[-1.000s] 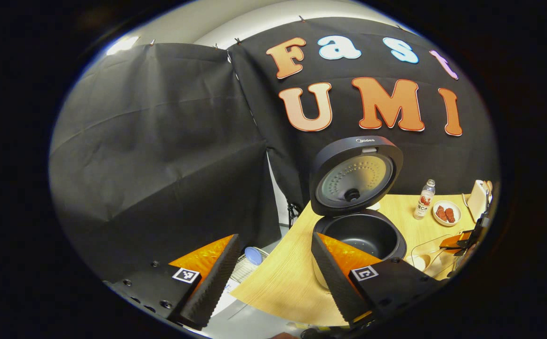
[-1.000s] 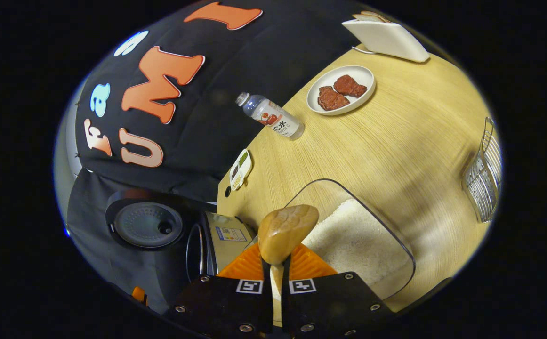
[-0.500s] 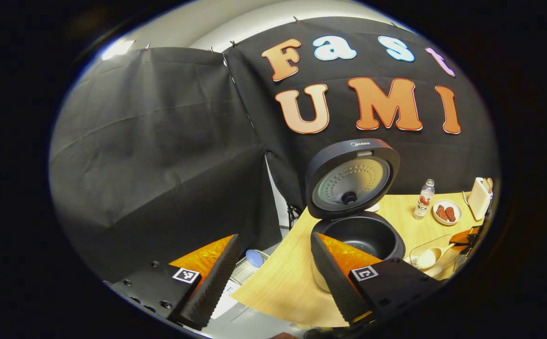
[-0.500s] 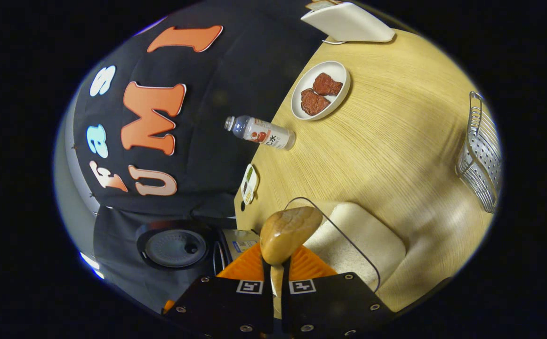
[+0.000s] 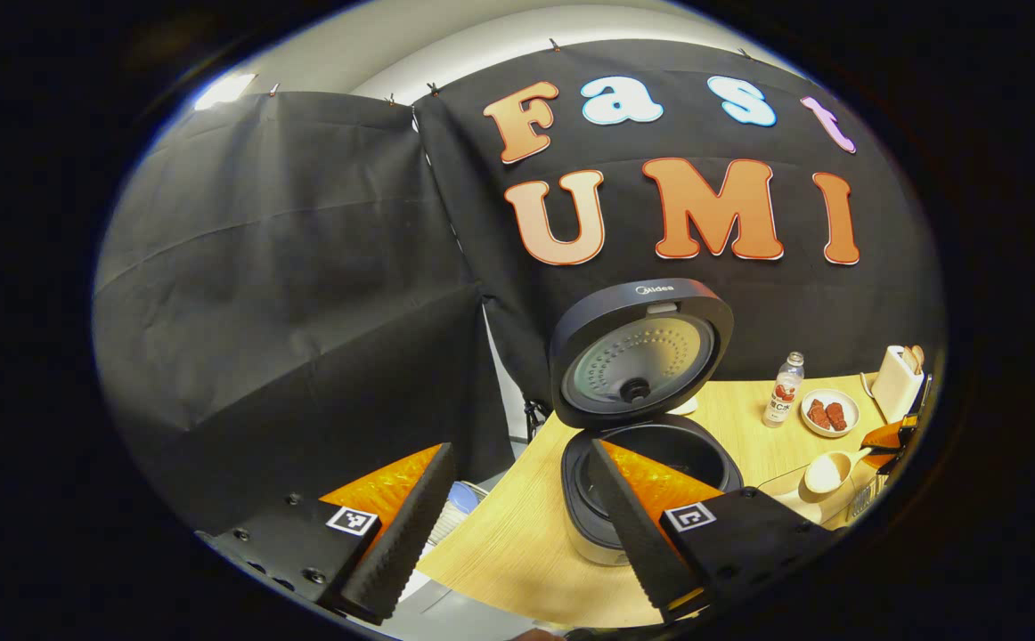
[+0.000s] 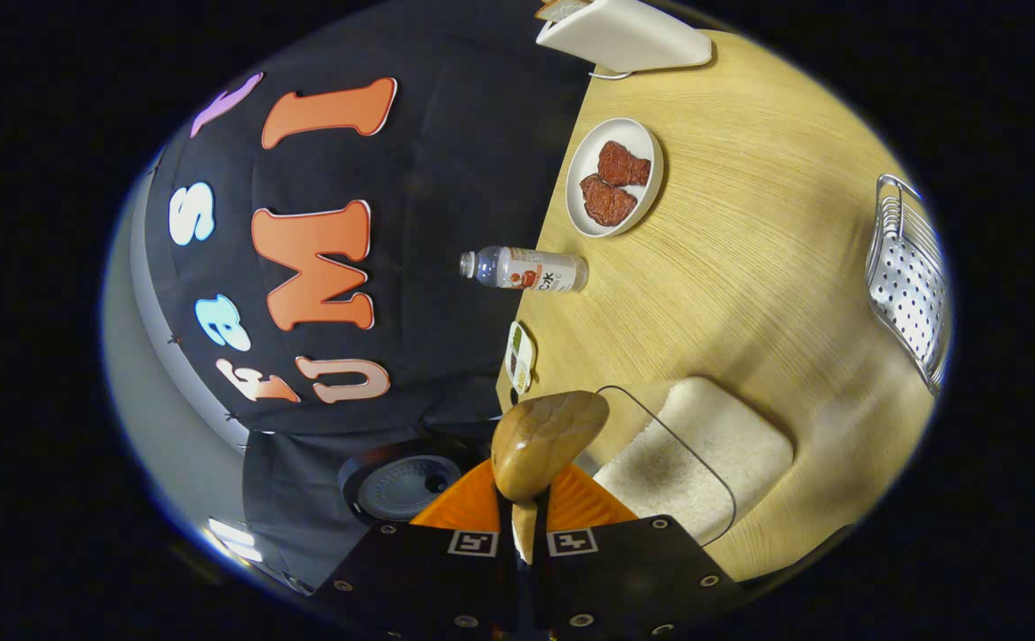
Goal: Close the left gripper, press the button to open the rice cooker; take a wooden spoon from the chopstick holder with the right hand, scoop a spoonful of rice and pour it into the rice cooker, then put the wooden spoon back into the chopstick holder.
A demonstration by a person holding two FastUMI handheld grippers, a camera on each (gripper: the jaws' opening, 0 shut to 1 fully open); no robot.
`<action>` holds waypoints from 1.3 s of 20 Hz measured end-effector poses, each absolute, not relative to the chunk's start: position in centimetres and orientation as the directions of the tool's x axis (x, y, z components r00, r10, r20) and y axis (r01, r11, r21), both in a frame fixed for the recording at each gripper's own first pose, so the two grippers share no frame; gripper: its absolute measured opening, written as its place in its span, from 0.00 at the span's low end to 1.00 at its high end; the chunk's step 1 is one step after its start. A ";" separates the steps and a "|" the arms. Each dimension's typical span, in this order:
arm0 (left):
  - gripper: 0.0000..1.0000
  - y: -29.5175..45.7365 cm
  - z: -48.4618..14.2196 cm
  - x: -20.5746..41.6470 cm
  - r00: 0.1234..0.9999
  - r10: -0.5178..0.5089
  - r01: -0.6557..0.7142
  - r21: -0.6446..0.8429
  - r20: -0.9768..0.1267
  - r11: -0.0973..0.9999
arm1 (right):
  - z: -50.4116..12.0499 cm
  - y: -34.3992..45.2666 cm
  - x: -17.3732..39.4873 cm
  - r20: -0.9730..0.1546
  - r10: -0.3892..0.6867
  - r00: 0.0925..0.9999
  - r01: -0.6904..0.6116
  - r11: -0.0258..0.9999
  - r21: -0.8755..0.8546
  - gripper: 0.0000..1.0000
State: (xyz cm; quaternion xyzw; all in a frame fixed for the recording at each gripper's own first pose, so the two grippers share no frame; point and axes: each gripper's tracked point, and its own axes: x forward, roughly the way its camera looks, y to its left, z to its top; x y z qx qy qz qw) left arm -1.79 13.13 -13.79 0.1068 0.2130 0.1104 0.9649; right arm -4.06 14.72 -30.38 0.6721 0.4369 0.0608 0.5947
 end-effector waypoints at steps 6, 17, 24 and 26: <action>0.99 13.8 -13.6 -2.0 0.900 0.249 -0.189 0.195 -0.357 0.962 | -25.6 17.8 -1.6 -0.326 0.699 0.636 0.491 -0.040 0.870 0.06; 1.00 20.5 -11.9 -4.5 0.892 0.371 -0.308 0.254 -0.258 0.917 | -19.3 31.5 3.5 -0.288 0.788 0.544 0.332 0.113 0.937 0.06; 1.00 25.0 -13.5 -6.8 0.846 0.448 -0.388 0.241 -0.291 0.890 | -22.8 35.7 4.7 -0.463 0.719 0.518 0.208 0.419 0.884 0.06; 1.00 25.6 -13.9 -7.1 0.836 0.460 -0.399 0.243 -0.300 0.884 | -23.6 36.3 4.6 -0.499 0.699 0.512 0.174 0.485 0.857 0.06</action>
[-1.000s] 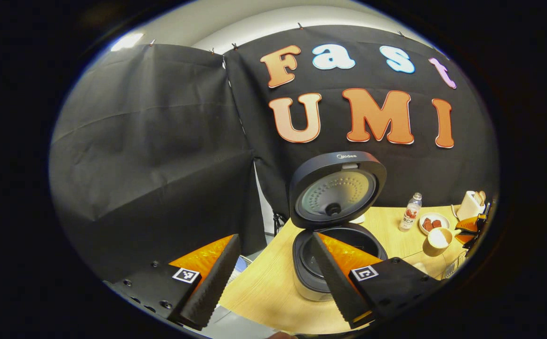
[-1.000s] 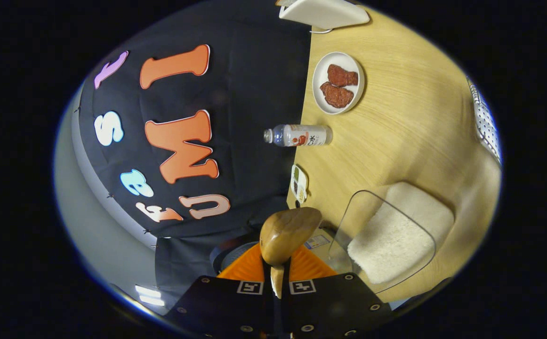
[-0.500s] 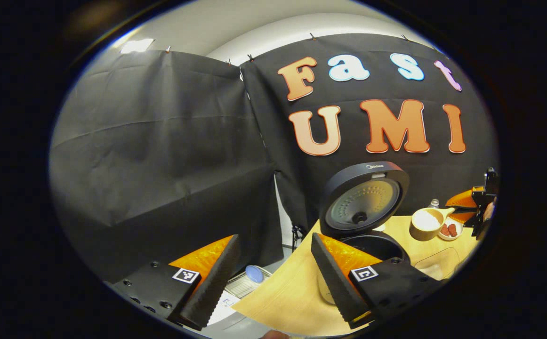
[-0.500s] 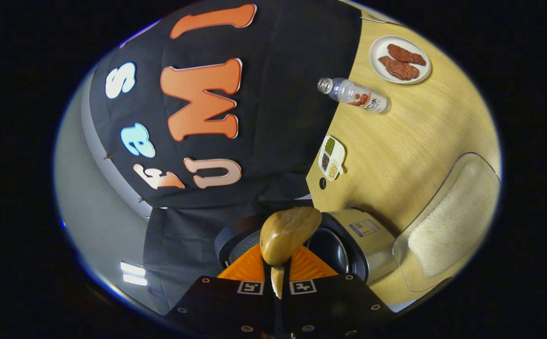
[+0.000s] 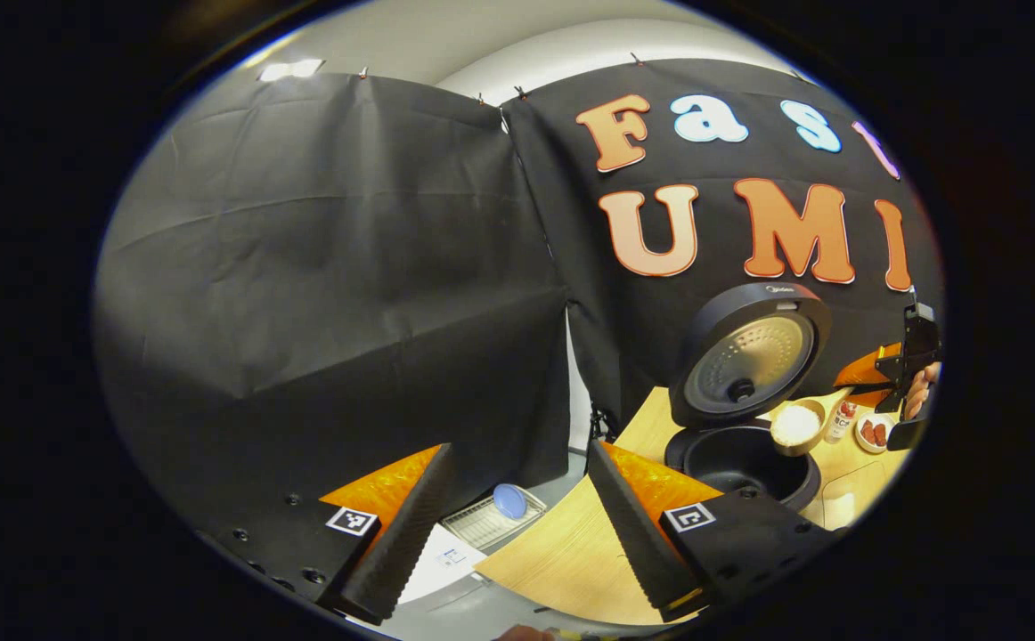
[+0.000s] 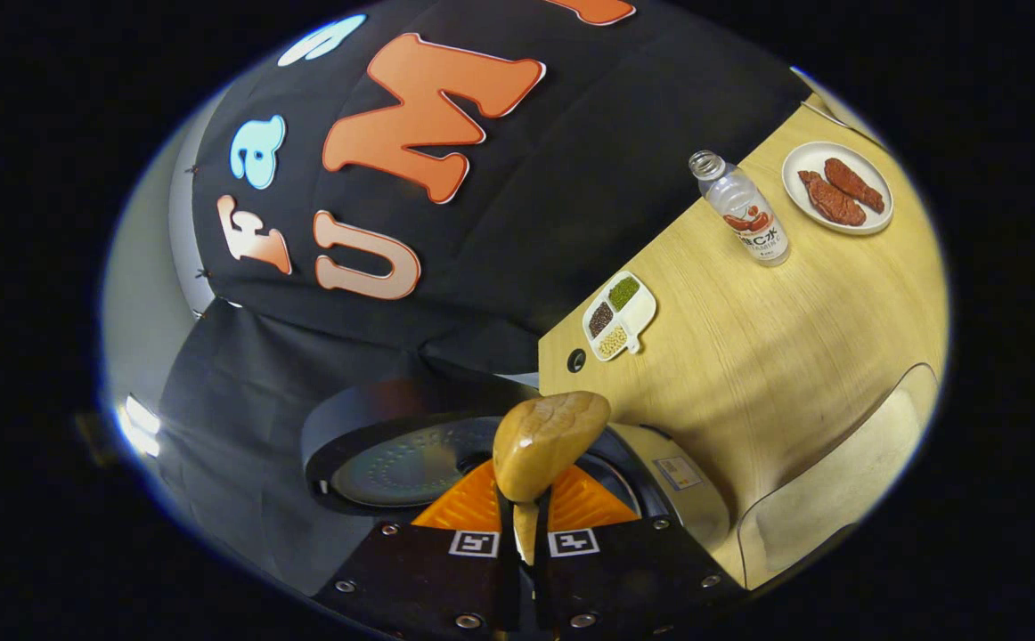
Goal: Close the left gripper, press the button to open the rice cooker; take a wooden spoon from the chopstick holder with the right hand, scoop a spoonful of rice and pour it into the rice cooker, then put the wooden spoon back into the chopstick holder.
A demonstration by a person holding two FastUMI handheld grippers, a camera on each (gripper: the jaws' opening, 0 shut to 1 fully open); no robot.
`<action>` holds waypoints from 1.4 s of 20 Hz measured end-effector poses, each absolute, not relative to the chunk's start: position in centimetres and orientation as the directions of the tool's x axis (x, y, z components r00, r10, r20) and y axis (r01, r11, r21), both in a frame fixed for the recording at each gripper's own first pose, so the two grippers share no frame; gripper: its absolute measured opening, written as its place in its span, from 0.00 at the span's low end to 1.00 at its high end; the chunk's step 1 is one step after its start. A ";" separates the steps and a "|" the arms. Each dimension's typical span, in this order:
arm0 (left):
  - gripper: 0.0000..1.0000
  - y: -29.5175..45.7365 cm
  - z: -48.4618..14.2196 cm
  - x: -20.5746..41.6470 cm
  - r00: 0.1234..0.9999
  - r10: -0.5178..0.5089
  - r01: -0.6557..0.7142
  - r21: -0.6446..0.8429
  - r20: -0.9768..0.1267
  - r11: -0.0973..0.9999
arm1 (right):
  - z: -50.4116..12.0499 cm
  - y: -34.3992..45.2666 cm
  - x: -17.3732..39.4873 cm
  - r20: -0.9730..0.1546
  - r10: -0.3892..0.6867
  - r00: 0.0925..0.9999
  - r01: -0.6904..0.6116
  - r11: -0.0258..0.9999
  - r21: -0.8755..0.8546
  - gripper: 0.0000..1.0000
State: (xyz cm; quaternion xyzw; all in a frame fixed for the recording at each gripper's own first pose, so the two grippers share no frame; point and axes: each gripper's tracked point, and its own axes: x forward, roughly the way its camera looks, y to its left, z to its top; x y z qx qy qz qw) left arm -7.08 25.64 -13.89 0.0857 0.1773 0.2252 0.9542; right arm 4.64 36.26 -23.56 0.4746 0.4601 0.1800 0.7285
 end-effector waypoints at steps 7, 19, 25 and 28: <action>1.00 25.6 -14.3 -6.5 0.833 0.456 -0.384 0.267 -0.312 0.884 | -23.4 36.8 5.4 -0.542 0.645 0.538 0.002 0.642 0.767 0.06; 1.00 25.0 -14.4 -5.8 0.839 0.443 -0.363 0.282 -0.315 0.888 | -19.8 37.4 6.5 -0.483 0.611 0.627 -0.214 0.731 0.648 0.06; 1.00 24.9 -14.6 -6.0 0.837 0.445 -0.362 0.286 -0.318 0.887 | -18.1 38.4 6.1 -0.446 0.628 0.637 -0.333 0.747 0.576 0.06; 1.00 24.8 -15.0 -6.0 0.839 0.434 -0.359 0.264 -0.328 0.895 | -17.4 38.9 5.7 -0.428 0.636 0.642 -0.377 0.748 0.547 0.06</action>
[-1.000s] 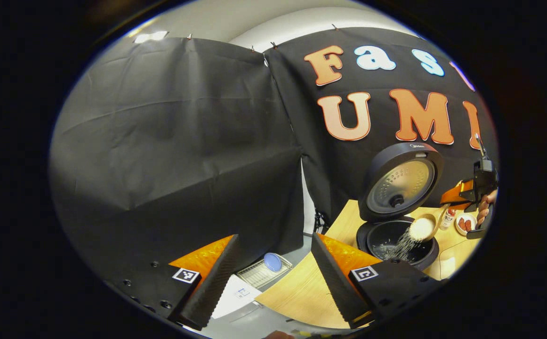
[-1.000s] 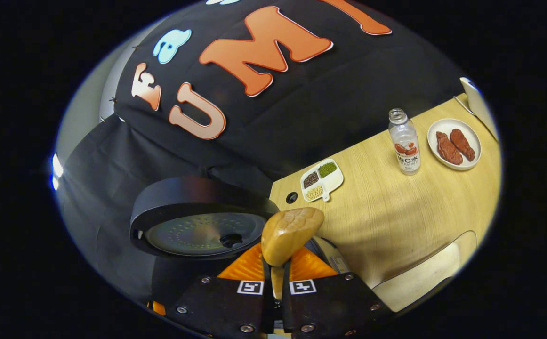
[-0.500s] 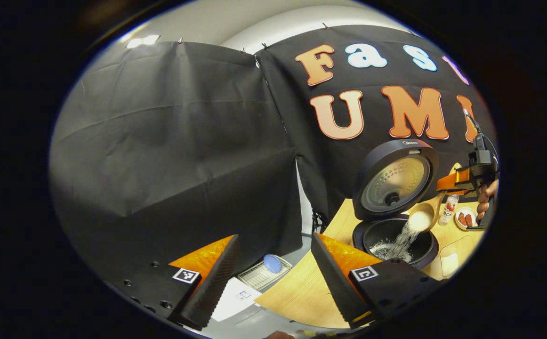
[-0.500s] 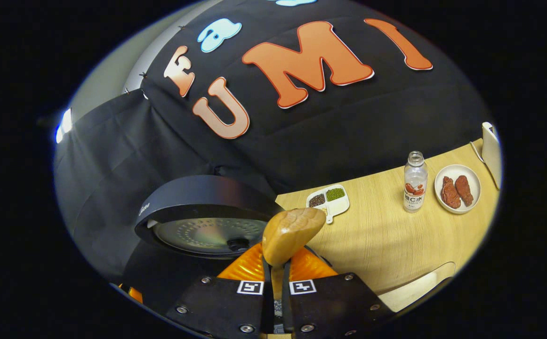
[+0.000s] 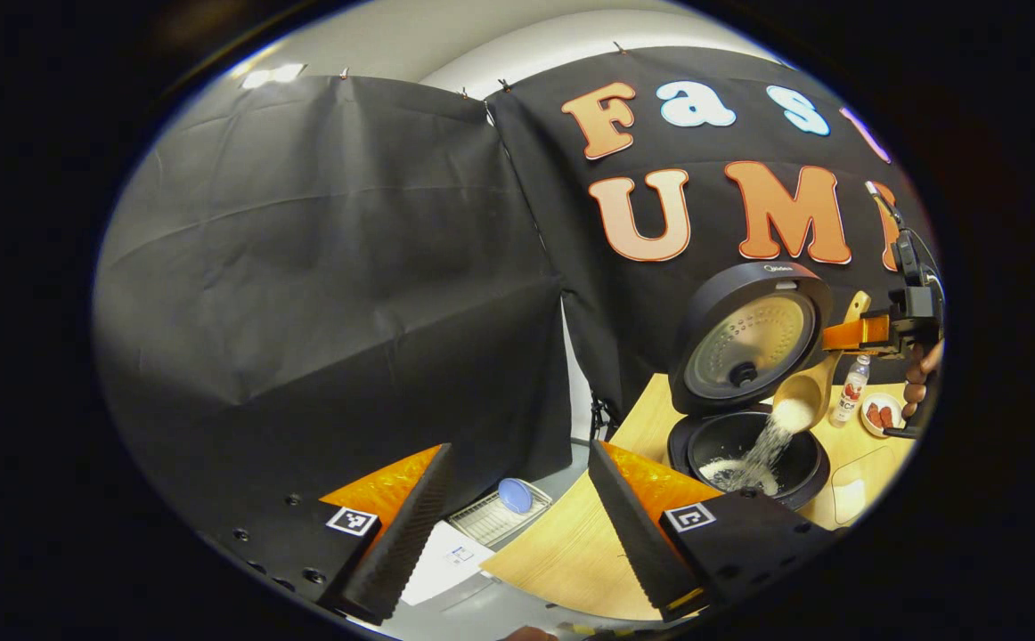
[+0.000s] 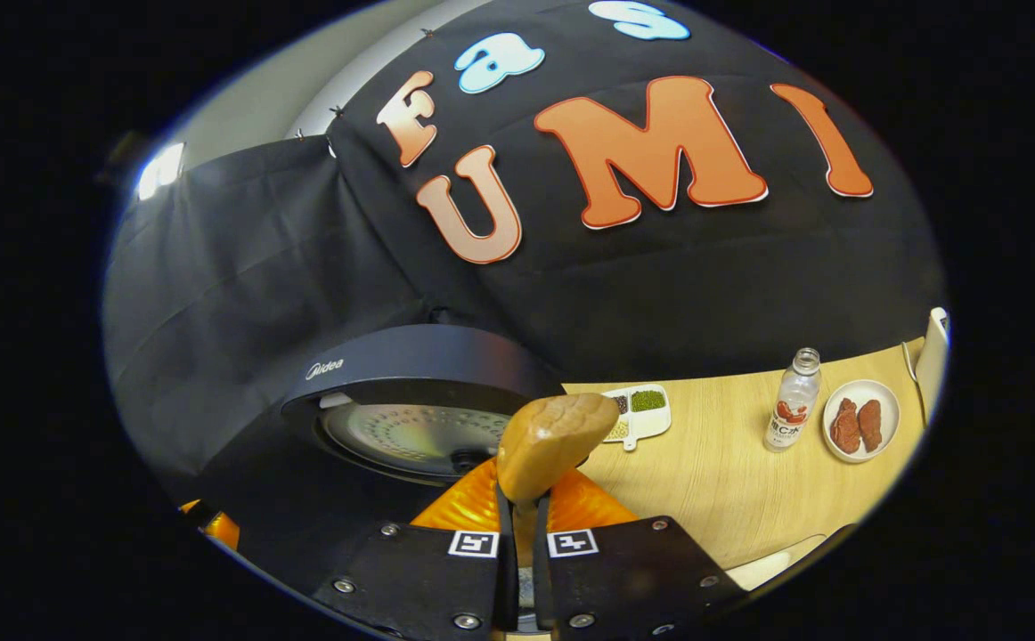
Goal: Close the left gripper, press the button to open the rice cooker; take a wooden spoon from the chopstick holder with the right hand, scoop a spoonful of rice and pour it into the rice cooker, then put the wooden spoon back into the chopstick holder.
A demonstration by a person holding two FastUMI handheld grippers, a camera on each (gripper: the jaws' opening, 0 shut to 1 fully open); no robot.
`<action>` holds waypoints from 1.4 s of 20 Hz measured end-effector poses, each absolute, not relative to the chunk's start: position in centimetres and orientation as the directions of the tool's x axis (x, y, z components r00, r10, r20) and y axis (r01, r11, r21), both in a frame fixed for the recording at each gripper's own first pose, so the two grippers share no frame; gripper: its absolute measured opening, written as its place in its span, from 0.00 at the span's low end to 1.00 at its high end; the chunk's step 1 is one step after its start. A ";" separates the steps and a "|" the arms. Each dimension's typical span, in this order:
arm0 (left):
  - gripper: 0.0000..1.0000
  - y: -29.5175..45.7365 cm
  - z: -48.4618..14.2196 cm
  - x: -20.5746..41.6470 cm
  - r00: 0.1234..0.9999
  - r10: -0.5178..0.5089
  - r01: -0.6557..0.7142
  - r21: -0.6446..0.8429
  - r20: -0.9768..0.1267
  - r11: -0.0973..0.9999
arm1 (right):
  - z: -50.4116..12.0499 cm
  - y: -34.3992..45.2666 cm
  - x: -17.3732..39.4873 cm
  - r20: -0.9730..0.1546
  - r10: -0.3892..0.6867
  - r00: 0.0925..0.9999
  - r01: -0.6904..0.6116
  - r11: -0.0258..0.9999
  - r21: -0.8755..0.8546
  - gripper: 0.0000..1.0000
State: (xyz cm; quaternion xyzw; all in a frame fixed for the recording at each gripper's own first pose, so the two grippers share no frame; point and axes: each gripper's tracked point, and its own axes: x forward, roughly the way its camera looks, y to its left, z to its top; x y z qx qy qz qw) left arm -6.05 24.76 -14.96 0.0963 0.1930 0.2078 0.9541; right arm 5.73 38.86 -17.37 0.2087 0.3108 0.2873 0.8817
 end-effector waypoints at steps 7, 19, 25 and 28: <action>1.00 25.4 -15.4 -6.5 0.828 0.449 -0.379 0.256 -0.336 0.889 | -15.2 40.3 5.1 -0.379 0.662 0.647 -0.515 0.746 0.422 0.06; 1.00 26.7 -15.8 -7.7 0.813 0.471 -0.399 0.260 -0.343 0.879 | -12.2 42.7 3.6 -0.304 0.719 0.625 -0.720 0.681 0.129 0.06; 1.00 26.7 -16.0 -7.8 0.809 0.474 -0.402 0.260 -0.347 0.878 | -12.4 43.3 2.5 -0.309 0.737 0.602 -0.732 0.663 0.157 0.06; 0.99 26.4 -15.6 -7.8 0.814 0.469 -0.398 0.259 -0.343 0.880 | -11.6 42.0 2.9 -0.304 0.727 0.615 -0.694 0.683 0.228 0.06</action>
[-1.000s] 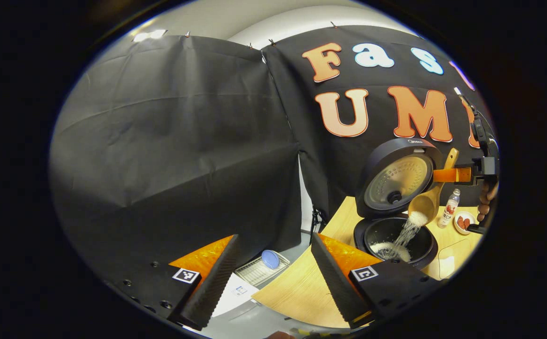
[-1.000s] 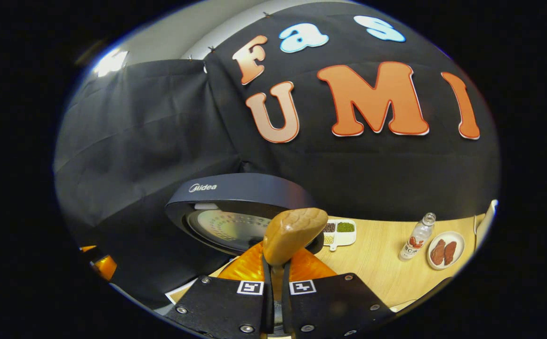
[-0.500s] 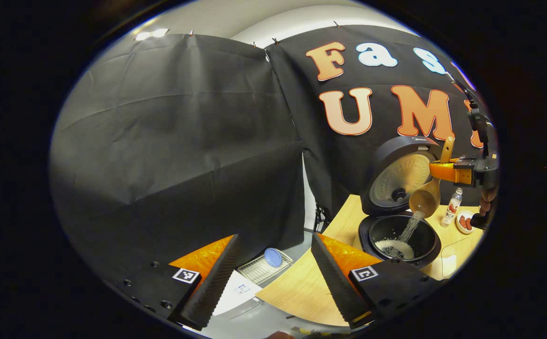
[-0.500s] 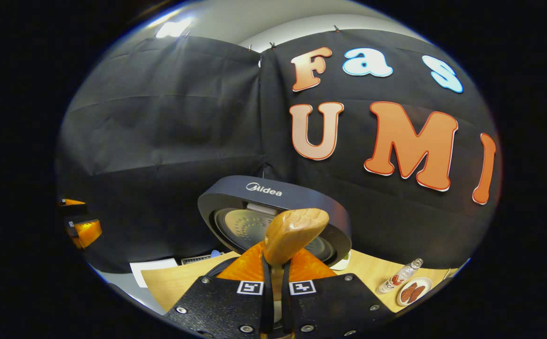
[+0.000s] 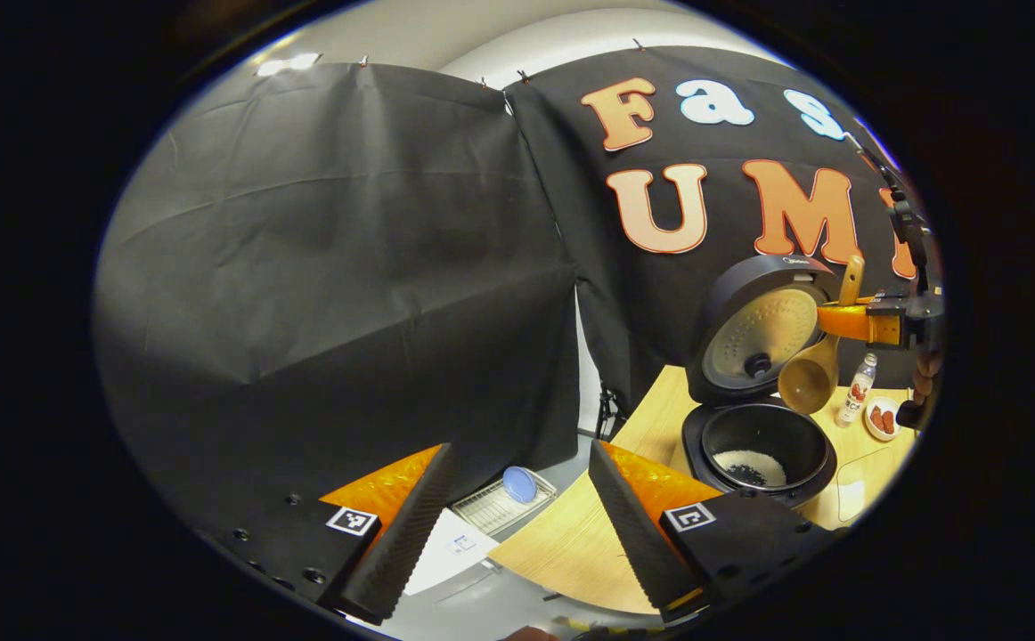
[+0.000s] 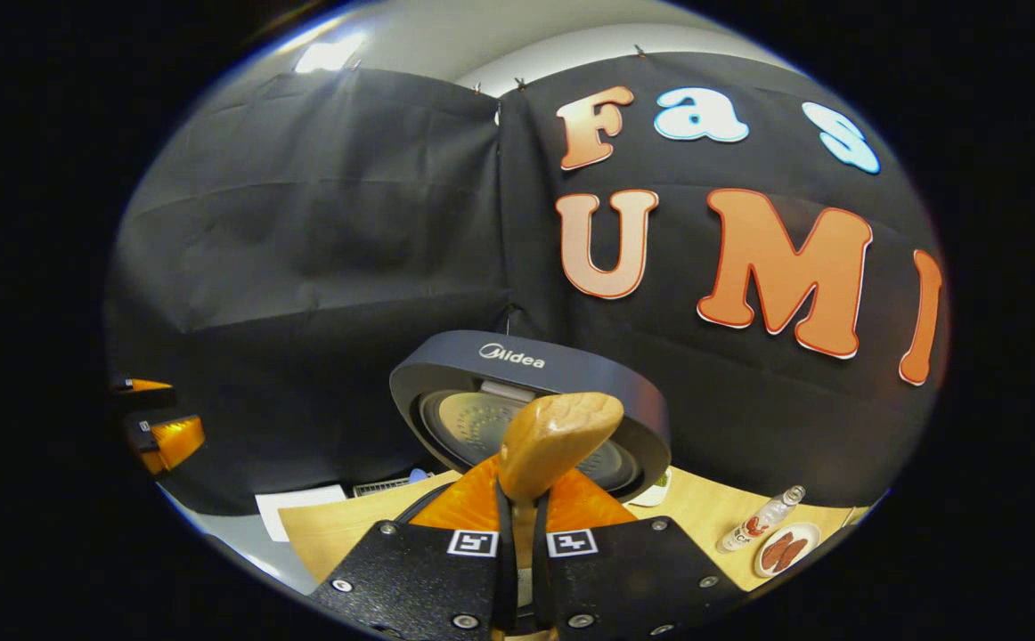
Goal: Close the left gripper, press the button to open the rice cooker; take a wooden spoon from the chopstick holder with the right hand, scoop a spoonful of rice and pour it into the rice cooker, then put the wooden spoon back into the chopstick holder.
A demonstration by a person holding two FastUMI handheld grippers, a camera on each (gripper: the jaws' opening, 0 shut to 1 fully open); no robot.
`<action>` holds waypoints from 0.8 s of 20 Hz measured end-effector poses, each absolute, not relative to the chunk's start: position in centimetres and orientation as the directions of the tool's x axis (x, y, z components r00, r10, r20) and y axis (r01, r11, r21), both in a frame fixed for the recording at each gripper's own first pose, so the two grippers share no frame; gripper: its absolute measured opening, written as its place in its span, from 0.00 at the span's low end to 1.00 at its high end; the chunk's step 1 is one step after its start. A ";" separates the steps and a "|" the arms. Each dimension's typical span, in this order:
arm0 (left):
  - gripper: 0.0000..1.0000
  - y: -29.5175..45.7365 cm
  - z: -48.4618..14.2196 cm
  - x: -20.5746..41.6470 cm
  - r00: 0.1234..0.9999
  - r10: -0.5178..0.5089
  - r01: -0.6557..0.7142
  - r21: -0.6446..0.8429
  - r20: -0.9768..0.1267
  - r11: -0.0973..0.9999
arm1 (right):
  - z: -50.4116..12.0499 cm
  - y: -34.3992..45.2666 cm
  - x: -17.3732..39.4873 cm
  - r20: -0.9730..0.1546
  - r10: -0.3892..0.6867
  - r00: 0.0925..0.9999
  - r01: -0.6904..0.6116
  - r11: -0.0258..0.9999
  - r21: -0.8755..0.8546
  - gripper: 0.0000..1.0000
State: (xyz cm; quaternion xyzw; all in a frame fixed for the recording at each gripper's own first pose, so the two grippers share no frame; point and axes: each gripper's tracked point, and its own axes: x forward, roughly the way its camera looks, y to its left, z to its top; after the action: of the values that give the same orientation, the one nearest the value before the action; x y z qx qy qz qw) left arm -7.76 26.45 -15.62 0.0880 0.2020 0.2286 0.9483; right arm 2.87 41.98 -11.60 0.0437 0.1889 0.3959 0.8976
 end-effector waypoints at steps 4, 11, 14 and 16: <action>1.00 25.3 -15.8 -7.5 0.821 0.452 -0.381 0.255 -0.348 0.889 | -11.5 38.8 3.8 -0.310 0.724 0.617 -0.601 0.687 0.408 0.06; 1.00 22.5 -15.3 -6.4 0.841 0.420 -0.346 0.258 -0.342 0.902 | -13.8 28.7 4.9 -0.368 0.648 0.667 -0.345 0.706 0.618 0.06; 1.00 20.7 -15.8 -5.7 0.844 0.391 -0.330 0.220 -0.366 0.918 | -16.4 23.2 5.1 -0.424 0.569 0.705 -0.229 0.748 0.623 0.06; 0.98 19.1 -16.0 -5.1 0.851 0.362 -0.302 0.208 -0.381 0.930 | -18.1 18.9 4.5 -0.463 0.516 0.720 -0.154 0.770 0.619 0.06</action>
State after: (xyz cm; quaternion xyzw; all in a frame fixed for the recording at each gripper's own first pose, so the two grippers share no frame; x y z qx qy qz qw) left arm -5.11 19.06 -16.05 0.0701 0.2111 0.1730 0.9595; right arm 4.54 18.89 -18.09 0.2808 0.3223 0.1896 0.8839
